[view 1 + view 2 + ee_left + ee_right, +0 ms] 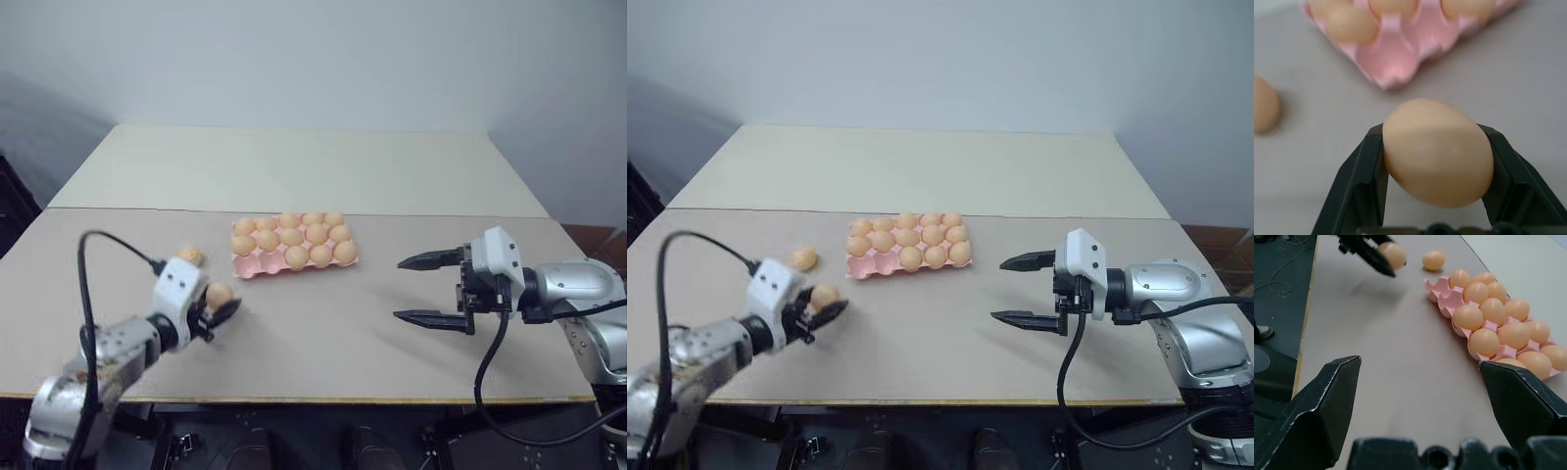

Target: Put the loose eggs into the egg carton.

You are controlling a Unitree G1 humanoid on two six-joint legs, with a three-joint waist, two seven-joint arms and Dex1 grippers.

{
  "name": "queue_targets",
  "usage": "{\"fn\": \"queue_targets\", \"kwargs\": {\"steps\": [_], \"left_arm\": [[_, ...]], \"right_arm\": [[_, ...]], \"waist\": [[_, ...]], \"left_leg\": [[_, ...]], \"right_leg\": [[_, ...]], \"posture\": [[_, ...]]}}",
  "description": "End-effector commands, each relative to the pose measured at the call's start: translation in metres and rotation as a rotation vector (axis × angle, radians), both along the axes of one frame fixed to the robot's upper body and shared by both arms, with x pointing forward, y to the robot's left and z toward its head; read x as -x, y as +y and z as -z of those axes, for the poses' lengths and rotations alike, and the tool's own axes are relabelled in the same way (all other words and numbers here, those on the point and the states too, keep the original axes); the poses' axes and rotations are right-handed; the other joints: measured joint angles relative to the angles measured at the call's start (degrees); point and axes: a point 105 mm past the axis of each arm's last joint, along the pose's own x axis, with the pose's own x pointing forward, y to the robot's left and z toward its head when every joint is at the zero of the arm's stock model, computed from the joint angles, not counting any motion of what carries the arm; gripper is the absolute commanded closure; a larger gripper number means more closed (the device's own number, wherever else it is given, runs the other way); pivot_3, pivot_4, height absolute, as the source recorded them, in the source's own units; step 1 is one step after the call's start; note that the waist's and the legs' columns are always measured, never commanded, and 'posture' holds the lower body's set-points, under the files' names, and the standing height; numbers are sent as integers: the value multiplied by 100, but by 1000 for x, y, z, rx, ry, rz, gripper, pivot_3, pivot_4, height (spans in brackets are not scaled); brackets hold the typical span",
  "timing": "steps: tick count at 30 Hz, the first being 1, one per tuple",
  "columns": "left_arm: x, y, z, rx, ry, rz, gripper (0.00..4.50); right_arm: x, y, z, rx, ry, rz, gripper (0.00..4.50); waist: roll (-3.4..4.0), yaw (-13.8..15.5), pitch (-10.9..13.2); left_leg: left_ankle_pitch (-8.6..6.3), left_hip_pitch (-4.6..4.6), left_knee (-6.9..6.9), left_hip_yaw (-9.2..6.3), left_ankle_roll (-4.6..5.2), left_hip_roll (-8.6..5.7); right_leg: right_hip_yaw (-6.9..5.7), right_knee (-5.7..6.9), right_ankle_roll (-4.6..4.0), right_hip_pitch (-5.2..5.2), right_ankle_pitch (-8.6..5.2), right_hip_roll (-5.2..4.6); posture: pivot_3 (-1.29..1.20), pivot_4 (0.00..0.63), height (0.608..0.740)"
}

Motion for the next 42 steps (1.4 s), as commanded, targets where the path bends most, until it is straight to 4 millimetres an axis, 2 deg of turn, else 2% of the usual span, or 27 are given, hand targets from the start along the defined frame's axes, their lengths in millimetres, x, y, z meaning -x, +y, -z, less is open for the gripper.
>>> {"fn": "queue_targets", "kwargs": {"steps": [1,7,12,15,19,25,27,30,34,39,42], "left_arm": [[-15,-14,-17,76,-33,50,2283],[-62,-36,-20,92,-41,35,2283],[-84,-56,-15,76,-66,85,2283],[-85,-63,-10,56,-53,132,1344],[-85,-56,-22,45,-112,121,32],[-78,-27,-63,68,-245,84,9],[-70,-16,-68,55,-268,103,9],[-44,11,-72,47,-278,166,9],[-5,49,-59,-38,-216,211,9],[40,71,-51,-23,-105,224,9],[57,78,-45,-20,-73,175,9]], "right_arm": [[1,8,-10,-14,-54,-27,0],[1,11,-13,-46,-58,-22,0],[3,11,-15,-55,-73,-7,0],[7,13,-21,-88,-77,-2,0],[9,12,-23,-92,-80,7,0],[12,17,-35,-177,-62,-11,0],[10,18,-34,-170,-58,-10,0],[7,17,-29,-147,-50,-13,0],[8,18,-27,-148,-41,-19,0],[7,17,-18,-122,-17,-18,0],[6,14,-12,-102,-6,-12,0]], "waist": [[0,-1,0],[-2,-8,0],[-3,-30,1],[-2,-45,1],[-3,-39,1],[-3,-54,1],[-3,-48,1],[-2,-97,1],[-1,-127,1],[0,-48,2],[0,-20,3]], "left_leg": [[0,1,0,-1,0,-1],[0,20,0,-10,0,-6],[0,29,0,-10,1,-6],[0,29,0,-10,1,-6],[0,30,0,-11,1,-6],[0,32,0,-12,1,-5],[0,34,0,-12,1,-5],[-1,36,-3,-7,1,-4],[-1,34,-8,-7,1,-1],[-2,36,-6,-7,-1,2],[-3,31,-7,-1,-3,1]], "right_leg": [[-1,-3,1,5,0,0],[-7,-9,7,36,2,0],[-7,-13,8,46,2,-2],[-7,-13,9,46,3,-1],[-7,-11,9,46,3,-1],[-6,-11,10,46,2,-2],[-7,-10,10,47,2,-2],[-4,-12,11,46,1,-4],[-6,-11,9,39,-2,-4],[-18,-14,-26,42,-24,-13],[-16,-23,-23,40,-26,-19]], "posture": [[0,150,740],[0,150,740],[0,150,740],[0,150,740],[0,150,740],[0,150,740],[0,150,740],[0,150,740],[0,150,740],[0,150,740],[0,150,740]]}}
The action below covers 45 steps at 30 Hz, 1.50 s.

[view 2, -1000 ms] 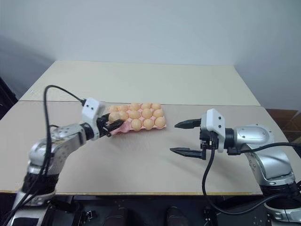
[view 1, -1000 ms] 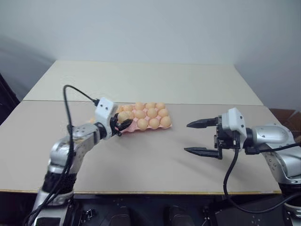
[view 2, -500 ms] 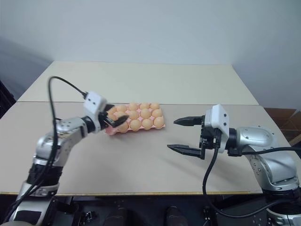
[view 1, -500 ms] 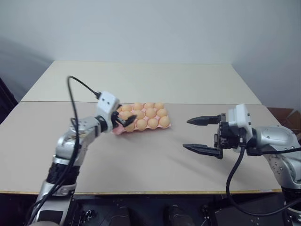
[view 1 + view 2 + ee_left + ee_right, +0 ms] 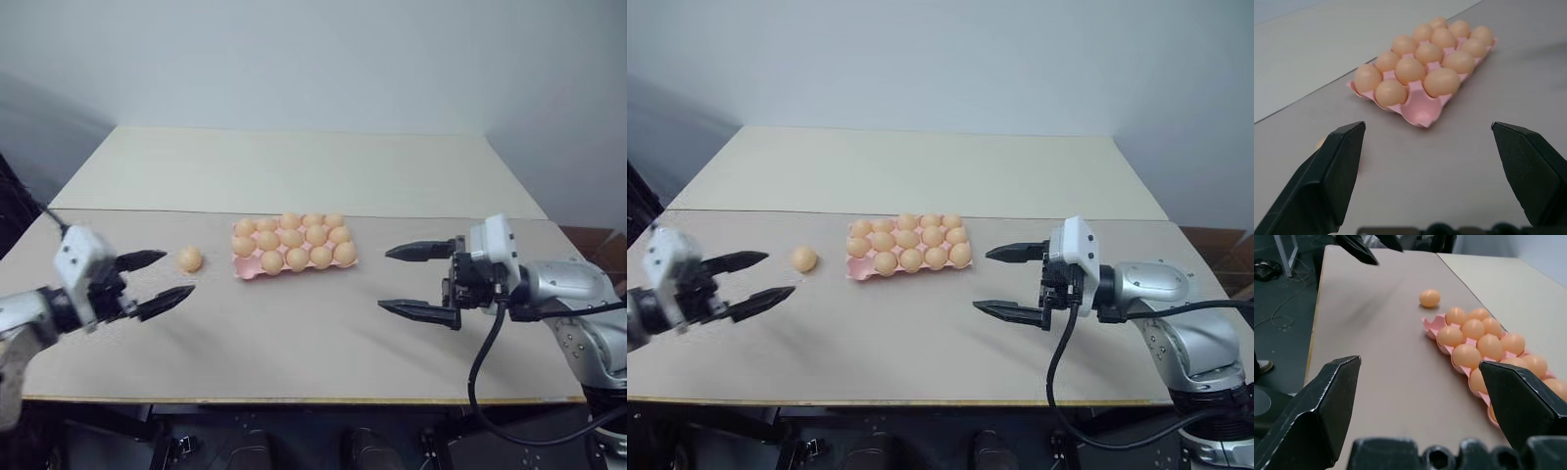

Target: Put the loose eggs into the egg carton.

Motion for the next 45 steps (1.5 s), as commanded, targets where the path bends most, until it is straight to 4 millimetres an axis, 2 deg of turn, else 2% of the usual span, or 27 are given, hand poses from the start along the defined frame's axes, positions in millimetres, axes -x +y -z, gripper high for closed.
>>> {"fn": "queue_targets", "kwargs": {"steps": [1,5,8,14,18,24,26,31,37,41,44,45], "left_arm": [[18,-3,-6,-6,-30,-4,9],[27,-11,4,38,-33,-48,9],[29,-17,3,62,-37,-48,9],[22,-15,-1,82,-43,-85,9],[-3,-5,-2,96,-40,-227,9],[-65,11,-4,131,-85,-486,9],[-87,18,-3,148,-84,-590,9],[-127,14,7,177,-49,-656,9],[-150,4,35,153,40,-655,9],[-153,0,53,119,104,-655,9],[-152,-2,59,124,126,-644,9],[-152,-3,60,131,128,-638,389]], "right_arm": [[1,-3,-1,28,-32,-8,0],[-1,-6,10,66,-25,1,0],[0,-4,7,50,-33,-10,0],[1,-4,6,52,-37,-16,0],[1,-4,7,50,-42,-5,0],[3,0,8,44,-44,-6,0],[2,-2,9,53,-53,4,0],[2,-1,7,56,-63,6,0],[5,-1,5,60,-73,10,0],[6,-3,4,63,-73,15,0],[6,-3,4,64,-71,17,0],[6,-3,4,63,-70,18,0]], "waist": [[0,18,0],[0,17,0],[0,20,0],[0,-7,0],[1,28,0],[-1,65,-1],[-3,67,-1],[-7,48,-2],[-7,-2,-2],[-8,-2,-2],[-8,-2,-2],[-8,-1,-2]], "left_leg": [[0,-3,0,0,0,-1],[0,-1,0,0,-1,0],[0,1,0,-3,-1,2],[-1,1,0,-1,-1,2],[-1,7,0,-3,-1,2],[0,8,0,-5,0,-1],[0,5,0,-4,0,-3],[1,4,1,-4,1,-5],[1,4,1,-5,1,-5],[1,3,1,-5,1,-5],[1,3,1,-5,1,-5],[1,2,1,-6,1,-5]], "right_leg": [[-1,0,0,-3,0,0],[0,0,0,-1,0,1],[-3,5,0,-2,0,5],[1,3,-1,-2,-1,6],[0,4,0,3,0,8],[-1,2,3,11,2,9],[1,1,32,11,19,10],[1,1,38,13,24,10],[0,3,39,12,25,11],[0,3,39,11,25,10],[0,3,40,11,25,9],[0,3,40,11,25,9]], "posture": [[0,150,740],[0,150,740],[0,150,740],[0,150,740],[0,150,740],[0,150,740],[0,150,740],[0,150,740],[0,150,740],[0,150,740],[0,150,740],[0,150,740]]}}
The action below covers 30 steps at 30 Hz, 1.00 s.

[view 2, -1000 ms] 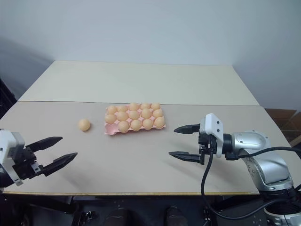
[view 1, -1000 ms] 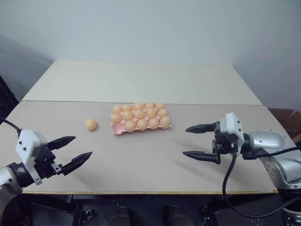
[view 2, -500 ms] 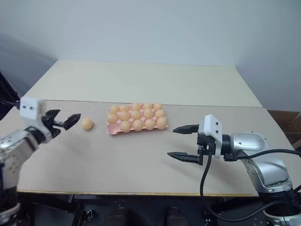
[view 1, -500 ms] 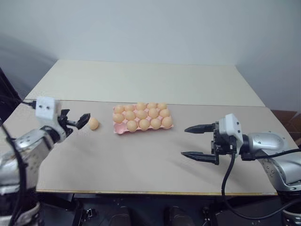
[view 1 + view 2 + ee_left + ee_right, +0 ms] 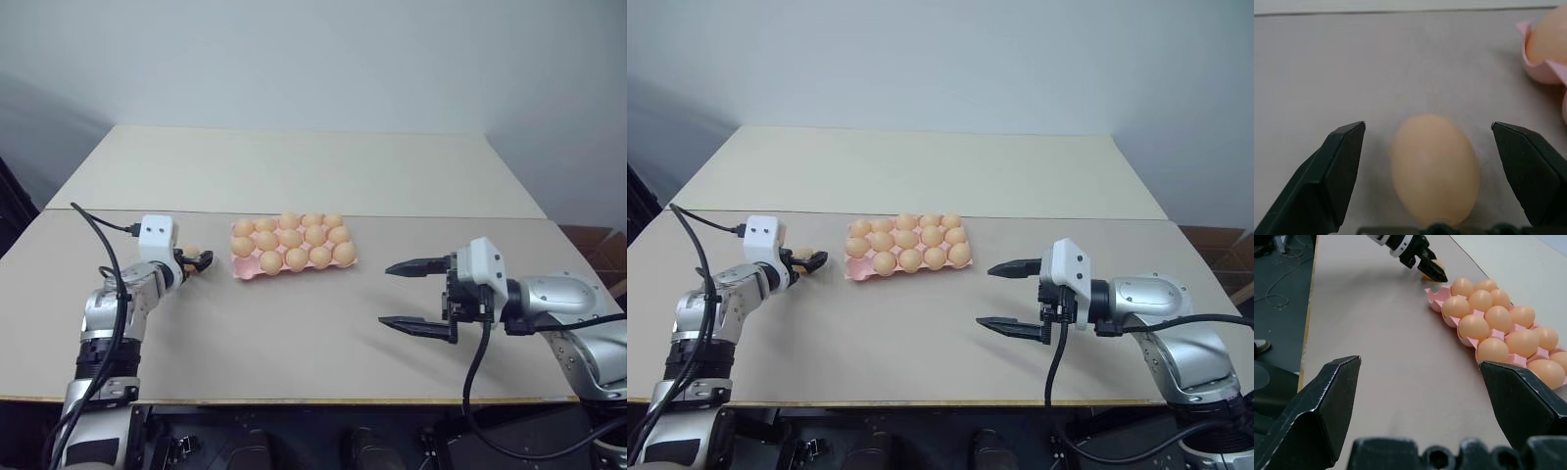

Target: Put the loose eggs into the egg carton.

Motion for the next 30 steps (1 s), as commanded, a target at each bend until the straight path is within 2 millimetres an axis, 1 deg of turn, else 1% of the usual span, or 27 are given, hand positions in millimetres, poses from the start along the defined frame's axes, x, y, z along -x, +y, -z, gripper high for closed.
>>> {"fn": "queue_targets", "kwargs": {"steps": [1,6,8,9,10,12,13,14,16,17,19,21,24,27,29,30], "left_arm": [[-3,-7,-12,0,-40,40,559],[-2,-12,-15,9,-48,64,2125],[-1,-11,-16,3,-46,62,2642],[1,-9,-18,3,-52,54,2776],[2,-7,-21,-1,-61,48,2813],[6,-3,-41,-31,-134,37,2833],[8,-6,-51,-33,-173,54,2833],[10,-10,-59,-35,-203,78,2833],[16,-34,-73,-14,-251,203,2833],[18,-41,-76,-8,-260,243,2833],[20,-61,-75,27,-254,309,2833],[24,-79,-69,24,-240,395,2833],[26,-92,-60,15,-209,446,2833],[27,-98,-53,17,-182,476,2833],[28,-100,-50,4,-162,490,2139],[29,-102,-49,6,-161,504,1890]], "right_arm": [[3,-3,-12,-5,-49,3,0],[2,-2,-12,-4,-52,3,0],[1,-2,-11,-5,-52,4,0],[1,-2,-11,-4,-52,4,0],[1,-2,-11,-4,-52,5,0],[1,-3,-11,-4,-51,7,0],[1,-3,-10,-3,-50,9,0],[1,-4,-10,-2,-49,10,0],[1,-3,-9,-1,-48,10,0],[1,-3,-9,-1,-47,9,0],[0,-2,-8,-3,-47,9,0],[0,-1,-8,-3,-50,10,0],[1,-1,-9,-5,-54,15,0],[2,-2,-9,-7,-55,25,0],[2,-3,-9,-7,-55,30,0],[2,-3,-9,-6,-54,32,0]], "waist": [[0,1,0],[0,1,0],[0,-1,0],[0,-2,0],[0,-1,0],[0,-4,0],[-1,-3,0],[-1,-2,0],[-1,-1,0],[-1,10,0],[0,26,0],[-1,30,0],[-1,14,0],[-1,-8,0],[-1,-8,0],[-1,-7,0]], "left_leg": [[0,0,0,0,0,0],[0,0,0,0,0,0],[0,0,0,0,0,0],[0,0,0,0,0,0],[0,0,0,-1,0,0],[0,-1,0,-1,0,0],[0,-2,0,-1,0,0],[0,-2,0,-1,0,0],[0,-2,0,-1,0,0],[0,-2,0,-1,0,0],[0,-1,0,-1,0,-3],[0,0,1,-1,0,-4],[0,0,2,-1,0,-4],[0,0,2,-2,0,-3],[0,0,2,-2,0,-4],[0,1,2,-3,0,-4]], "right_leg": [[0,0,0,0,0,0],[-1,0,0,0,0,-1],[0,0,0,0,0,-1],[0,0,0,0,0,-1],[0,0,0,0,0,0],[0,0,0,-1,0,-1],[0,0,0,-1,0,-1],[0,0,1,-1,0,-1],[0,0,0,-1,0,-1],[0,0,0,-1,0,-1],[0,0,0,1,0,-5],[0,-1,1,4,-1,-5],[1,-1,1,3,-1,-4],[2,0,1,1,-1,-1],[2,0,1,1,-1,-1],[2,1,1,1,-1,-1]], "posture": [[0,150,740],[0,150,740],[0,150,740],[0,150,740],[0,150,740],[0,150,740],[0,150,740],[0,150,740],[0,150,740],[0,150,740],[0,150,740],[0,150,740],[0,150,740],[0,150,740],[0,150,740],[0,150,740]]}}
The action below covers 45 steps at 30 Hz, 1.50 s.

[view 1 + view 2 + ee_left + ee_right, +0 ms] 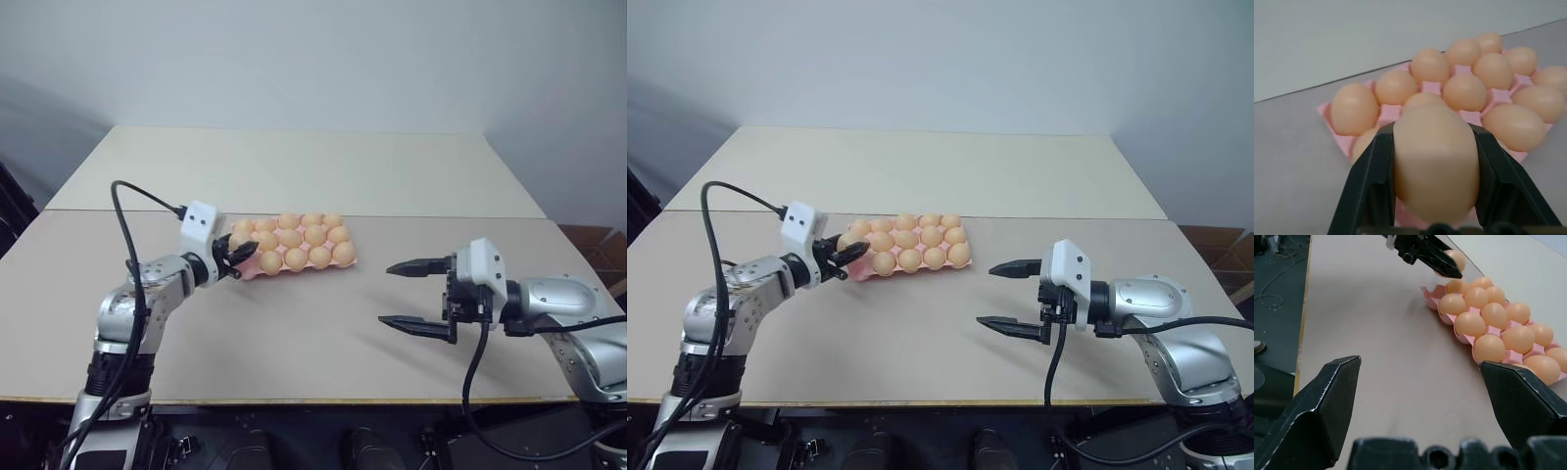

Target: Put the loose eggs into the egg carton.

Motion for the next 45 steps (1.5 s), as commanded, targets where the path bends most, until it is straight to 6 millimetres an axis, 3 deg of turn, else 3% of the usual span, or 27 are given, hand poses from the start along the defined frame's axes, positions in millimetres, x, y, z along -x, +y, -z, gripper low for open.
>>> {"fn": "queue_targets", "kwargs": {"steps": [1,6,11,16,22,28,33,39,45], "left_arm": [[4,-4,-9,-17,-32,44,1603],[1,2,-19,-16,-61,30,26],[5,22,-48,-28,-199,12,26],[32,58,-67,-49,-266,61,26],[69,92,-48,-76,-198,1,26],[117,98,-32,-72,-151,13,26],[148,99,-34,-62,-113,68,26],[163,94,-41,-42,-105,98,26],[164,90,-41,-37,-106,100,26]], "right_arm": [[3,-2,-13,-3,-67,8,0],[3,-2,-13,-5,-67,15,0],[3,-2,-13,-5,-66,13,0],[-1,-2,-14,1,-68,3,0],[-8,-4,-14,14,-64,14,0],[-9,-2,-14,9,-70,-14,0],[-7,-1,-11,10,-62,-39,0],[-10,-1,-12,7,-55,-58,0],[-14,0,-13,14,-59,-73,0]], "waist": [[0,3,0],[0,5,0],[0,2,0],[1,-37,0],[2,-21,0],[1,19,1],[3,14,1],[4,11,2],[4,7,2]], "left_leg": [[0,0,0,0,0,0],[0,-1,0,0,0,0],[0,-1,0,-1,0,0],[0,-2,-2,1,0,2],[-1,1,-3,4,0,3],[-1,-9,-3,4,-2,7],[-3,-8,-3,5,-4,10],[-28,-6,-3,5,-47,10],[-28,-6,-3,6,-46,11]], "right_leg": [[0,0,0,0,0,0],[0,-1,0,0,0,-1],[0,-1,-1,-1,-1,-1],[1,-2,-2,-6,-2,0],[1,-2,-21,-5,-13,-4],[-3,-5,-38,-14,-23,-7],[-3,-5,-40,-19,-25,-6],[-5,-4,-41,-19,-26,-5],[-4,-4,-41,-20,-26,-2]], "posture": [[0,150,740],[0,150,740],[0,150,740],[0,150,740],[0,150,740],[0,150,740],[0,150,740],[0,150,740],[0,150,740]]}}
